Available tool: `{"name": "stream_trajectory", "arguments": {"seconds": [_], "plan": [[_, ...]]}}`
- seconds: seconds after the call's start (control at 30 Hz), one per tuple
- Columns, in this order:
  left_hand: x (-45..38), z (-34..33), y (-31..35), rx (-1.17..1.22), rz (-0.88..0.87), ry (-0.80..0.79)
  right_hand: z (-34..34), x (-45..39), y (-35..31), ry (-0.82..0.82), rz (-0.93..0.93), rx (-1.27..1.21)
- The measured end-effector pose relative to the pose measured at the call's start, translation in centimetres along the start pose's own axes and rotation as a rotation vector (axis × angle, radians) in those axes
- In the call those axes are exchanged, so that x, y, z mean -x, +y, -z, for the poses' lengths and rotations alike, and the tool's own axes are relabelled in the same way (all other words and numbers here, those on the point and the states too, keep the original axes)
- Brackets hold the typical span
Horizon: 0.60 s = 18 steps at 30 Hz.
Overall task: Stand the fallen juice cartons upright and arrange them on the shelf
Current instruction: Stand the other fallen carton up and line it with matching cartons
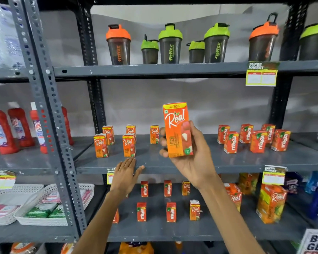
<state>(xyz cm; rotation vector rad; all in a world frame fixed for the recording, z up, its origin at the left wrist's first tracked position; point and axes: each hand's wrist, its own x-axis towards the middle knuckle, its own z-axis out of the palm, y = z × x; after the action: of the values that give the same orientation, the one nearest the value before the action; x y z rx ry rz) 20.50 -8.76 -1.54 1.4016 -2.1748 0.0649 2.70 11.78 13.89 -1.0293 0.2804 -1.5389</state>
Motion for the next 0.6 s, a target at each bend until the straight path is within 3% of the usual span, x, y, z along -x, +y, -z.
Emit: {"name": "stream_trajectory", "arguments": {"seconds": [0.33,0.6], "plan": [[0.0,0.4,0.8,0.023,0.015,-0.006,-1.1,1.5,-0.7,-0.157,0.094,0.105],[1.0,-0.1,-2.6,0.022,0.055,-0.014,5.3,-3.4,6.0,0.157,-0.060,0.477]]}}
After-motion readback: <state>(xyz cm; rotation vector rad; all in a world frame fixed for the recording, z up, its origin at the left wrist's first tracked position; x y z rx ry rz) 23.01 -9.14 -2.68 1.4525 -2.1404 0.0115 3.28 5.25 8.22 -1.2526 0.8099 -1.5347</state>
